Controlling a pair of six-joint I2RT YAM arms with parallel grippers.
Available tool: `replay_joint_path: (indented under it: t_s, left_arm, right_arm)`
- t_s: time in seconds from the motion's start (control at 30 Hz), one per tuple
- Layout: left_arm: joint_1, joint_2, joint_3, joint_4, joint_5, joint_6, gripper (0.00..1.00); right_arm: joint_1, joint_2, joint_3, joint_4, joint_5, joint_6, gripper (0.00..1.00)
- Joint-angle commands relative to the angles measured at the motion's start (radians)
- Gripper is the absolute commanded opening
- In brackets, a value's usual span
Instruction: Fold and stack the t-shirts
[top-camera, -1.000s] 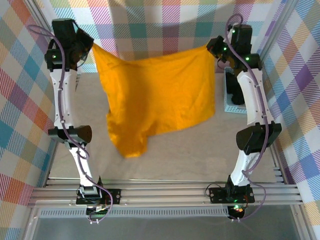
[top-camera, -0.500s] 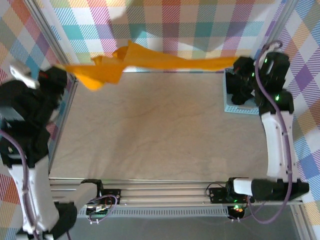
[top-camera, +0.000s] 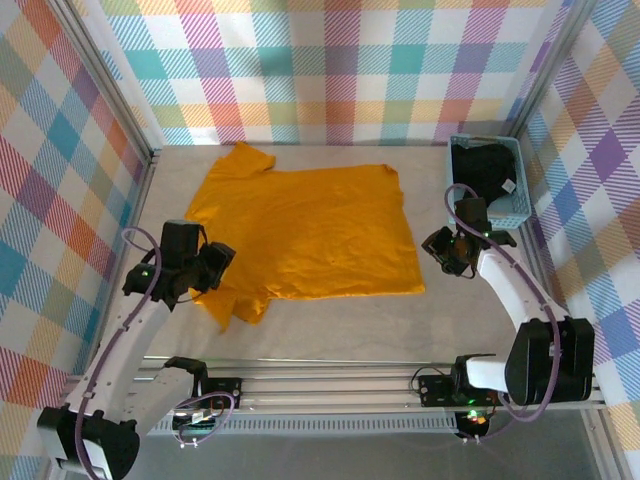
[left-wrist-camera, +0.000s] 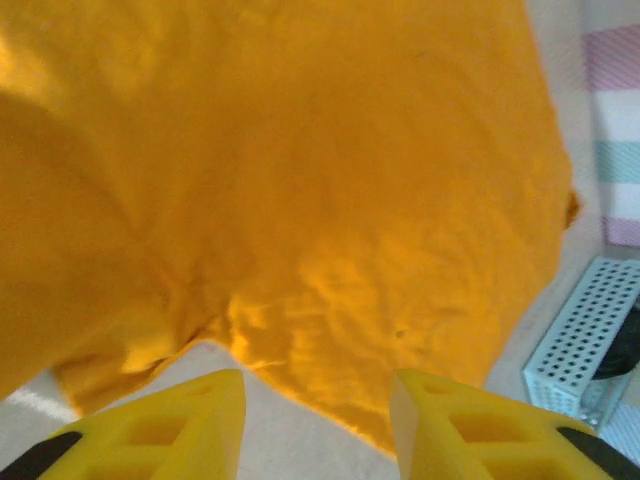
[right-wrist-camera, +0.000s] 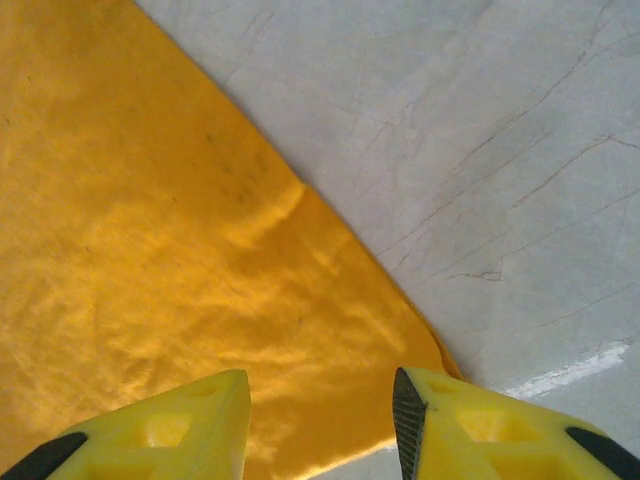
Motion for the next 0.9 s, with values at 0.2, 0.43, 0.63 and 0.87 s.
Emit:
replay_joint_path:
  t_s: [0.2, 0.43, 0.63, 0.87]
  left_arm:
    - [0.11, 0.344, 0.184, -0.009, -0.065, 0.03, 0.18]
    - [0.17, 0.704, 0.31, -0.016, -0.047, 0.105, 0.16]
    - [0.172, 0.92, 0.352, 0.031, 0.015, 0.181, 0.16]
    - [0.151, 1.124, 0.497, 0.019, 0.068, 0.241, 0.13]
  right_arm:
    - [0.203, 0.264, 0.211, 0.066, 0.014, -0.058, 0.33]
    - [0.247, 0.527, 0.329, 0.069, -0.062, -0.057, 0.3]
    - [0.216, 0.718, 0.492, -0.047, -0.039, -0.091, 0.29]
    - [0.105, 0.83, 0.639, -0.168, -0.003, -0.094, 0.29]
